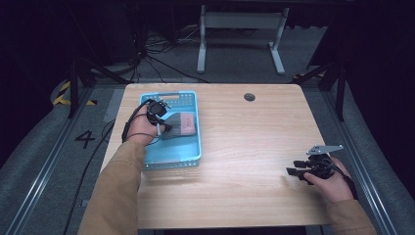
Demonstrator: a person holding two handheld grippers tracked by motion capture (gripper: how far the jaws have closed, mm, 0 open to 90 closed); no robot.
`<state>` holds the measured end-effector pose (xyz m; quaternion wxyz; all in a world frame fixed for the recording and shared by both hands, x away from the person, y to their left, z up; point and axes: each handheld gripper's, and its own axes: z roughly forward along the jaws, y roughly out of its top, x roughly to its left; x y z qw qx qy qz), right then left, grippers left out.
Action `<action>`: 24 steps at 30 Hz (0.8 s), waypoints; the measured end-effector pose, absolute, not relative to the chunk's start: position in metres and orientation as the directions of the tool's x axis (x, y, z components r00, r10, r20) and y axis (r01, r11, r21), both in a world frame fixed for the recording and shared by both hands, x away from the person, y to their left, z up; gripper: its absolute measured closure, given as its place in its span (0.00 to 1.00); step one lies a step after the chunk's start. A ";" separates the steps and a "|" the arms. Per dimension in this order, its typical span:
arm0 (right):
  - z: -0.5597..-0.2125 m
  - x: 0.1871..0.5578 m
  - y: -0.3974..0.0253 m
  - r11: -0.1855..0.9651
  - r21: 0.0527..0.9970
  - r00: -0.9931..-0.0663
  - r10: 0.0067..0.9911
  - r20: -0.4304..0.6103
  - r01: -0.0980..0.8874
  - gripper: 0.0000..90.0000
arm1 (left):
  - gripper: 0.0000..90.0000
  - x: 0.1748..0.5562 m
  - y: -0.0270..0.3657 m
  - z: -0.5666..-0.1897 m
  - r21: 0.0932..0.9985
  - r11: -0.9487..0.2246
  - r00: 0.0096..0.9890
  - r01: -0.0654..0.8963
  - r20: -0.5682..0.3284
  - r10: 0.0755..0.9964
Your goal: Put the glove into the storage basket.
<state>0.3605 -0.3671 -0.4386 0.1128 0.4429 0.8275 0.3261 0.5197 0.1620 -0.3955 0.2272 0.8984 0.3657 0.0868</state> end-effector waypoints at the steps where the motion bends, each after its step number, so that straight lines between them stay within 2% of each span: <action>1: -0.439 0.361 -0.367 0.397 0.638 -0.585 0.805 0.104 0.660 0.57 | 0.75 0.521 0.162 -0.398 0.469 -0.629 0.717 0.619 -0.013 0.697; 24: -0.438 0.362 -0.366 0.396 0.644 -0.587 0.803 0.104 0.655 0.56 | 0.73 0.539 0.150 -0.413 0.411 -0.624 0.682 0.664 0.009 0.731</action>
